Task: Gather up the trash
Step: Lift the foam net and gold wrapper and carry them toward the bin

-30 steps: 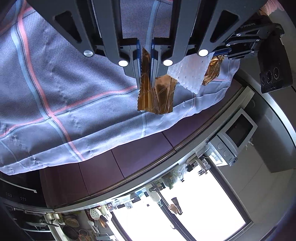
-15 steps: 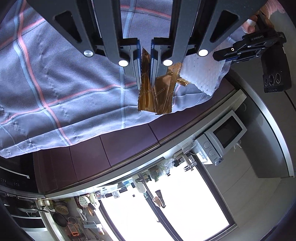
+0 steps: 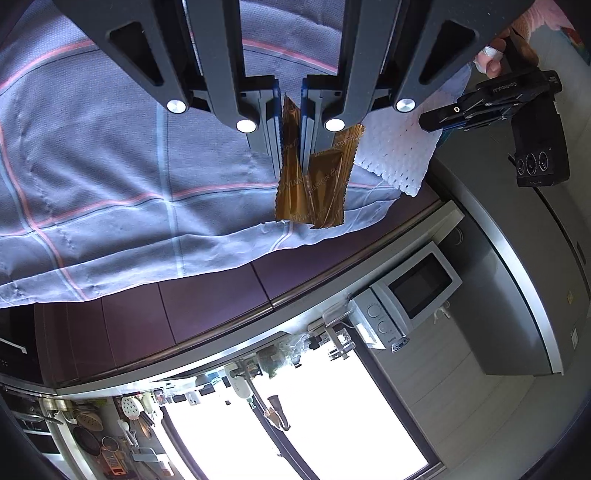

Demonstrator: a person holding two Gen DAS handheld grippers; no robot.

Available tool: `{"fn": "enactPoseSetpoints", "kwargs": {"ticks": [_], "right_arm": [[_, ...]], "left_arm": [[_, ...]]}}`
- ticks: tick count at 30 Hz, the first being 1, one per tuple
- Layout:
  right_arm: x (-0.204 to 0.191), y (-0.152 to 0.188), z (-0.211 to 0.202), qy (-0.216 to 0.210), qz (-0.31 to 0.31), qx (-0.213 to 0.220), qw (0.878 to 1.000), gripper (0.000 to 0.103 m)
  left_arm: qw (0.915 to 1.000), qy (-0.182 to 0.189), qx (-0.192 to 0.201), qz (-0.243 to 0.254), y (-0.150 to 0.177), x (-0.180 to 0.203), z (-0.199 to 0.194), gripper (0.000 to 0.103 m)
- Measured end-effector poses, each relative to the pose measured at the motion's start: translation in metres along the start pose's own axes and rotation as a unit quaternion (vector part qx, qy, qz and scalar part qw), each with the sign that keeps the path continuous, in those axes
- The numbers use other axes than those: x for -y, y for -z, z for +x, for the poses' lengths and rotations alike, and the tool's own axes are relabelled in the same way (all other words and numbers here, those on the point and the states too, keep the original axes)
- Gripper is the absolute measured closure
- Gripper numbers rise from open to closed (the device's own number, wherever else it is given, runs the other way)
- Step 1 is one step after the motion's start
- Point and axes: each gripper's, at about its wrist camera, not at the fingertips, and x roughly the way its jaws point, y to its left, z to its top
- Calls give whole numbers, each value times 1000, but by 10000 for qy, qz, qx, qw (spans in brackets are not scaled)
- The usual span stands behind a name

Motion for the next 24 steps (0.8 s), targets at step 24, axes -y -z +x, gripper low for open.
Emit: {"fn": "enactPoseSetpoints", "kwargs": {"ticks": [24], "right_arm": [[-76,18,39,-647,-392,-356,9965,96]], "left_arm": [[9964,-599,364,-485,29,-49,-67,89]]}}
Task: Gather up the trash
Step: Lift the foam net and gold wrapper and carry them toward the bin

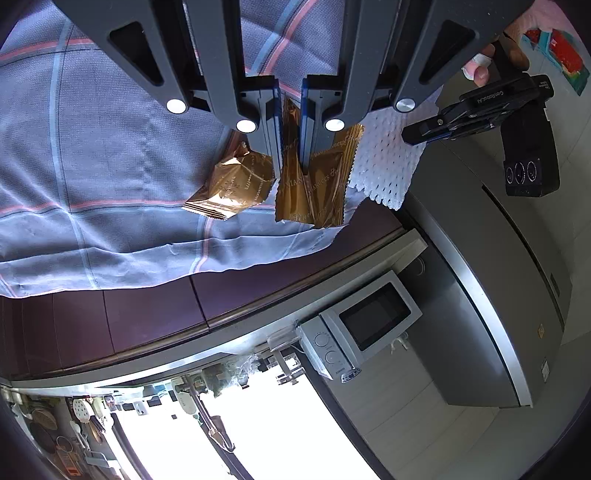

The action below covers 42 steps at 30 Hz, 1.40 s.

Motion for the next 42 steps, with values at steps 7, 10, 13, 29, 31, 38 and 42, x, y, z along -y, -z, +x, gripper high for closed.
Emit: {"fn": "enactPoseSetpoints", "kwargs": {"ticks": [7,10,13,29,31,38,42], "right_arm": [[-15,1,13,-137,-79,-95,9998,96],[-21,1,18,-199,-115,-142,9996,96],[-26,1,23,-256,-149,-189,9994,96],[-58,2,52,-548,-348,-438,9969,96],[-63,2,57,-587,-379,-474,9964,96],[-79,4,74,-739,-470,-624,9942,96],[-86,4,81,-812,-510,-697,9930,96]], "left_arm": [[9997,-169,63,-133,0,-16,-10,89],[9995,-237,89,-200,1,-24,-15,89],[9992,-310,120,-234,3,-29,-19,89],[9960,-656,283,-529,11,-61,-44,89],[9954,-701,296,-574,12,-65,-47,89],[9932,-853,351,-713,15,-81,-57,89],[9916,-956,384,-784,17,-90,-63,89]]}}
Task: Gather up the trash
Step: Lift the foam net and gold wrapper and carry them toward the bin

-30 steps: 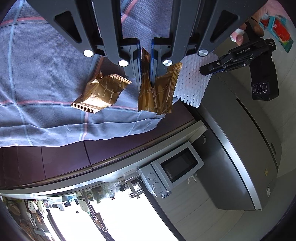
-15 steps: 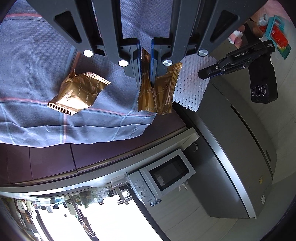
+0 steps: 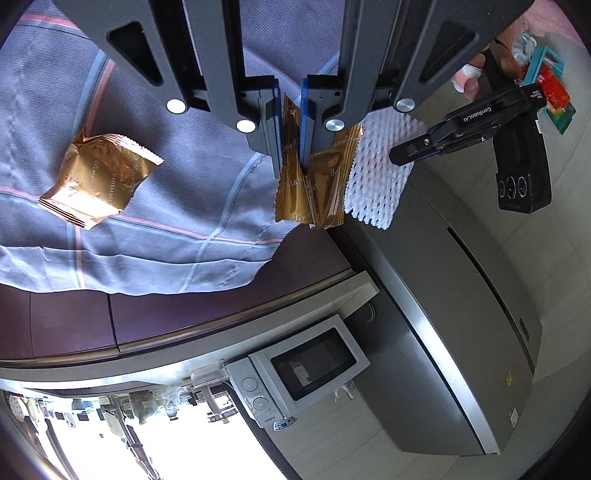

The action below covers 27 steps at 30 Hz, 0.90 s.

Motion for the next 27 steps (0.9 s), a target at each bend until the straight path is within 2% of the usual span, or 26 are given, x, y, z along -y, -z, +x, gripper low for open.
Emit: {"fn": "enactPoseSetpoints", "kwargs": {"ticks": [27], "right_arm": [[-40,-10,48,-334,-378,-458,9977,96]], "left_arm": [[9975,-488,304,-401,1,-58,-31,89]]}}
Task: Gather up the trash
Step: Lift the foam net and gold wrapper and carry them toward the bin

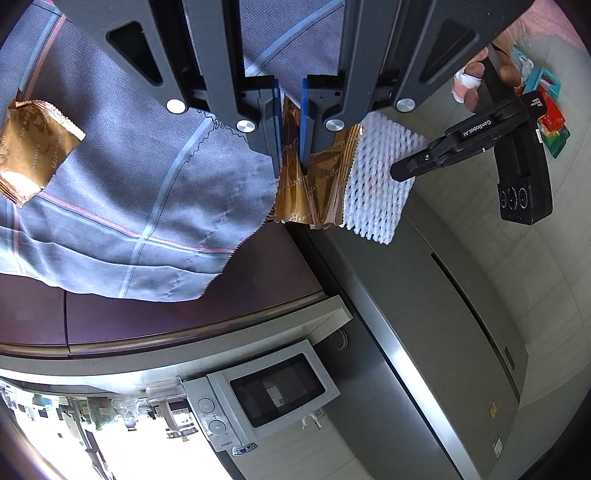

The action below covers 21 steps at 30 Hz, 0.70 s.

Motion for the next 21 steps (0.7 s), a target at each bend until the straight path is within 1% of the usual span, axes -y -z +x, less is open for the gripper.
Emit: {"fn": "enactPoseSetpoints", "kwargs": {"ticks": [17,21], "right_arm": [[-19,-15,35,-75,-240,-235,9994,96],[-25,-17,47,-74,-327,-314,9989,96]], "left_arm": [[9993,-312,73,-196,-1,-26,-4,89],[9987,-407,91,-282,-2,-37,-4,89]]}}
